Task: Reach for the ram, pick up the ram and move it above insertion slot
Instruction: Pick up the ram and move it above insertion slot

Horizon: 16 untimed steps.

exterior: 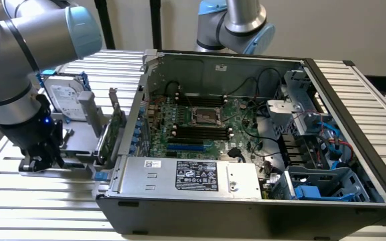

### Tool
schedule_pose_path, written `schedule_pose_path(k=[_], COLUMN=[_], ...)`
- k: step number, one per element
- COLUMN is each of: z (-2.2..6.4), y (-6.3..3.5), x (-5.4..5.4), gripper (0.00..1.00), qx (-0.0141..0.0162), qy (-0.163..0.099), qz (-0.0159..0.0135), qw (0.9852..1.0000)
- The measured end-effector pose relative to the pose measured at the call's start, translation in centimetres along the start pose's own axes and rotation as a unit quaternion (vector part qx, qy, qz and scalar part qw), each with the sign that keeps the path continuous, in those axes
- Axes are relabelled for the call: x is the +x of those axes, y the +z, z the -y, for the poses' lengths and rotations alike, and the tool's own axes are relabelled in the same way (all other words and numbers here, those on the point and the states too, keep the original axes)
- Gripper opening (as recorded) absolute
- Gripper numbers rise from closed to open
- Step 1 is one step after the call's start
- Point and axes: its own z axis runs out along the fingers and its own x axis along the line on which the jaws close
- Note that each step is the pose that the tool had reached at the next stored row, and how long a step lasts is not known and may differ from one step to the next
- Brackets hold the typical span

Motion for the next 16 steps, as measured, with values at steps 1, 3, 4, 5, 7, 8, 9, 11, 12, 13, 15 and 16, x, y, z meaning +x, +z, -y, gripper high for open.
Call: schedule_pose_path(k=[1, 3, 4, 5, 7, 8, 9, 11, 12, 13, 15, 16], z=[0.00, 0.01, 0.01, 0.01, 0.03, 0.04, 0.05, 0.08, 0.09, 0.10, 0.10, 0.11], y=[-0.06, -0.19, -0.25, -0.31, -0.46, -0.55, -0.65, -0.89, -1.02, -1.18, -1.53, -1.74], x=[0.0, 0.0, 0.0, 0.0, 0.0, 0.0, 0.0, 0.0, 0.0, 0.0, 0.0, 0.0], gripper=[0.14, 0.14, 0.14, 0.14, 0.14, 0.14, 0.14, 0.14, 0.14, 0.14, 0.14, 0.14], qx=[0.0000, 0.0000, 0.0000, 0.0000, 0.0000, 0.0001, 0.0001, 0.0001, 0.0001, 0.0001, 0.0001, 0.0001], qy=[0.000, 0.001, 0.002, 0.002, 0.003, 0.004, 0.004, 0.005, 0.005, 0.005, 0.006, 0.006], qz=[0.0005, 0.0013, 0.0017, 0.0021, 0.0027, 0.0030, 0.0032, 0.0036, 0.0038, 0.0039, 0.0040, 0.0041], qw=[1.0000, 1.0000, 1.0000, 1.0000, 1.0000, 1.0000, 1.0000, 1.0000, 1.0000, 1.0000, 1.0000, 1.0000])
